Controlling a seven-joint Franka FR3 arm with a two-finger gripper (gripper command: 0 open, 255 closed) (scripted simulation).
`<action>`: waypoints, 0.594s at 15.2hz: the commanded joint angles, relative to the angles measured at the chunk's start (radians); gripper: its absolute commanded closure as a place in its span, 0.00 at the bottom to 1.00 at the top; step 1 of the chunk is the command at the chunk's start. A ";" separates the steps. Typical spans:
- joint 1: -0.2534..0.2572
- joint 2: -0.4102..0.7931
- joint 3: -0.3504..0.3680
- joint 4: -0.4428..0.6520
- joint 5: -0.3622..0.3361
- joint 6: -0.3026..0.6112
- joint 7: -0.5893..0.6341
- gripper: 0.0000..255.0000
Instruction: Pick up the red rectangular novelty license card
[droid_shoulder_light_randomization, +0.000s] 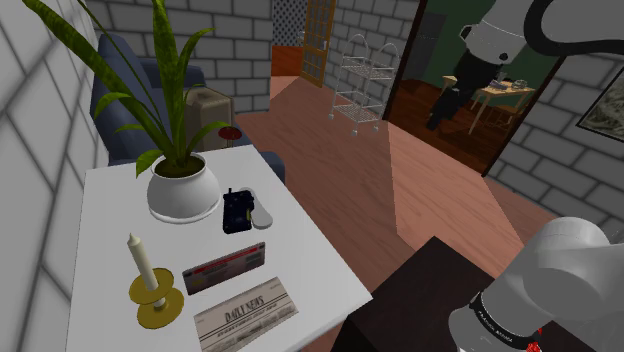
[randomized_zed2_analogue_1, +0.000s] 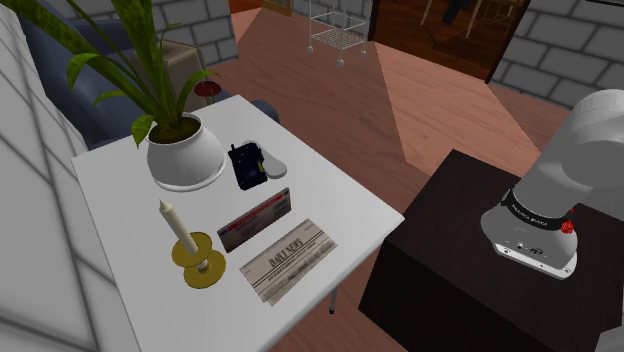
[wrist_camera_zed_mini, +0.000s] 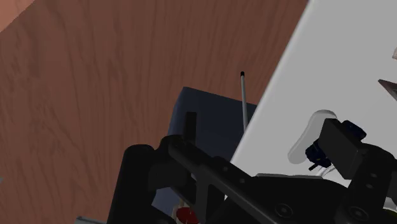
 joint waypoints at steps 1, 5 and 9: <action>0.000 0.000 0.000 0.000 0.000 0.000 0.000 0.00; 0.050 0.113 0.002 0.004 0.015 0.101 -0.059 0.00; 0.098 0.230 0.007 0.021 0.031 0.192 -0.120 0.00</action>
